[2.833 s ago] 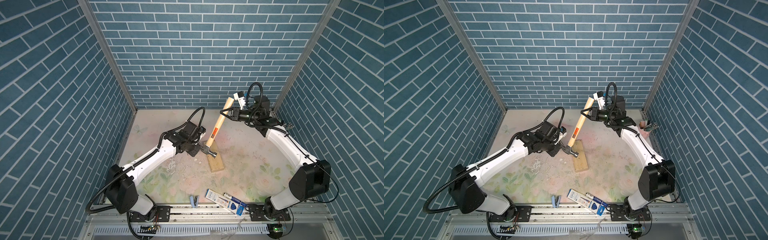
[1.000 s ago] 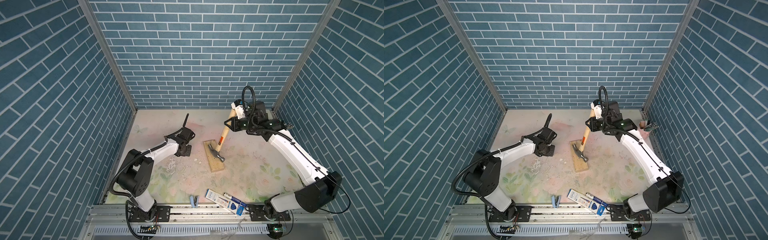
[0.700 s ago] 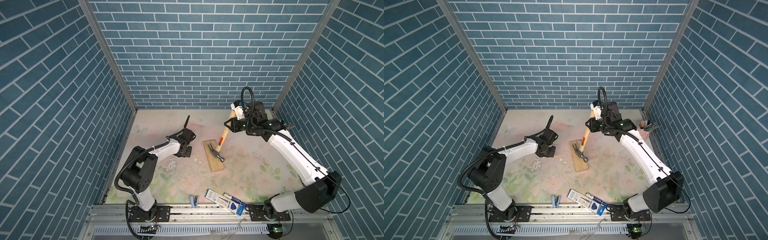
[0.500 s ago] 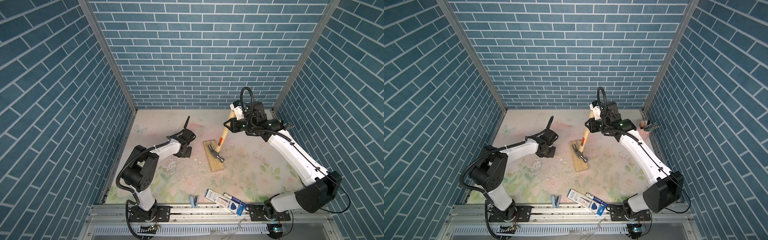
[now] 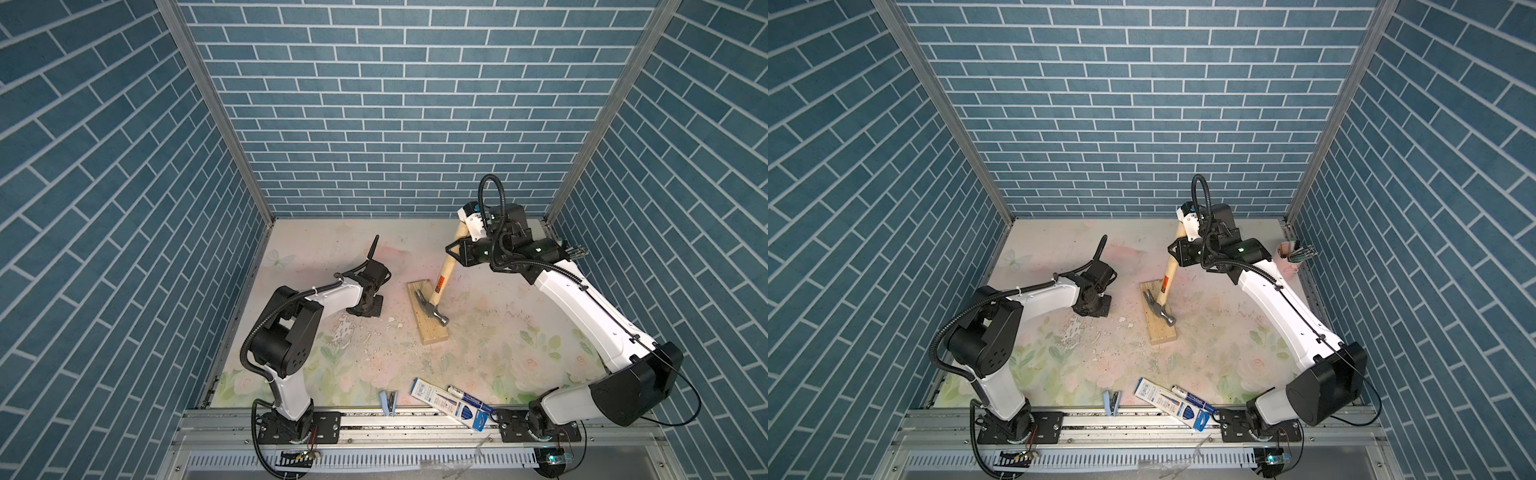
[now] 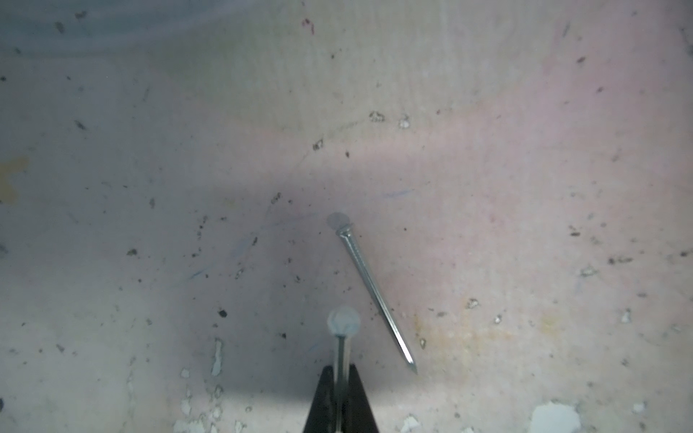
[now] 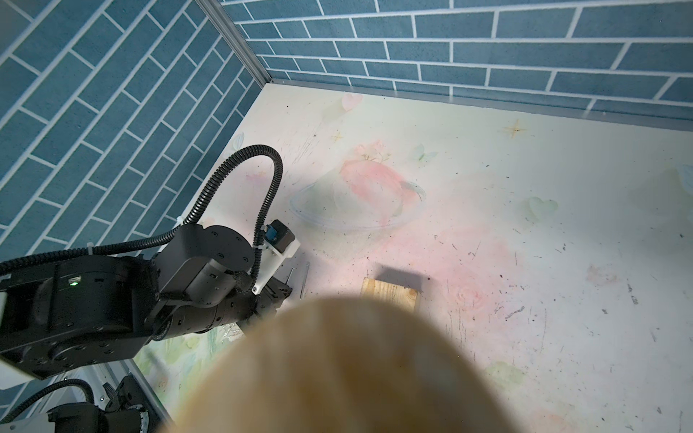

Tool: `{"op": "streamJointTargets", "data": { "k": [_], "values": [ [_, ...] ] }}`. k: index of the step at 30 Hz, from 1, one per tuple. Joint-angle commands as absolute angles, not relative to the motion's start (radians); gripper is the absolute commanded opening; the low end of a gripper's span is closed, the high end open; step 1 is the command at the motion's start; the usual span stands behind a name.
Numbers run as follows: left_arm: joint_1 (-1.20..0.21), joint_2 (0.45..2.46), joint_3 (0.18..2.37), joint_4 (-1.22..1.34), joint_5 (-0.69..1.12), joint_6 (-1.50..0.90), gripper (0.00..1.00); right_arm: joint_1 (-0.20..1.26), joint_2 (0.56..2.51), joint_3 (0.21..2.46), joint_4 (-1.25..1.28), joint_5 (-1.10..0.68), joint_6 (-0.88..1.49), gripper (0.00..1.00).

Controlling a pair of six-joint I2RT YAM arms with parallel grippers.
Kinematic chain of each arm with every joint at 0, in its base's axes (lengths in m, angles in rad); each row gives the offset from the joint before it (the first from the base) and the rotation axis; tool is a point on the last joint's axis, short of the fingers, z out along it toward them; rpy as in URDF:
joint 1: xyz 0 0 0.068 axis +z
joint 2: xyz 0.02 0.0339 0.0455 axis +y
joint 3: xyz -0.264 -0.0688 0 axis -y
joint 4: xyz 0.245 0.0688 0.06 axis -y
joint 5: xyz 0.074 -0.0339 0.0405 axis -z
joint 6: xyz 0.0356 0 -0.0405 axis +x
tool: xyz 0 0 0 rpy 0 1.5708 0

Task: Use a claw hammer to pull out a nail
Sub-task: Place the nail at the center of the board.

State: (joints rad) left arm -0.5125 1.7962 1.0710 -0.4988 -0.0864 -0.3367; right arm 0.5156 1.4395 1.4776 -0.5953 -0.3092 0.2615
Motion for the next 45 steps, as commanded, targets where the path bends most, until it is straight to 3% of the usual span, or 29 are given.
{"op": "streamJointTargets", "data": {
  "k": [1, 14, 39, 45],
  "values": [
    [-0.507, 1.818, 1.060, -0.503, -0.082, -0.361, 0.02, 0.523, 1.384, 1.519, -0.523, -0.333, 0.281, 0.00],
    [-0.505, 1.819, 1.045, -0.505, -0.079, -0.371, 0.10, 0.527, 1.391, 1.518, -0.519, -0.331, 0.281, 0.00],
    [-0.506, 1.751, 1.062, -0.541, -0.078, -0.373, 0.12, 0.526, 1.375, 1.512, -0.527, -0.321, 0.273, 0.00],
    [-0.505, 1.693, 1.112, -0.582, -0.069, -0.371, 0.25, 0.526, 1.376, 1.540, -0.569, -0.306, 0.234, 0.00]
  ]
}}
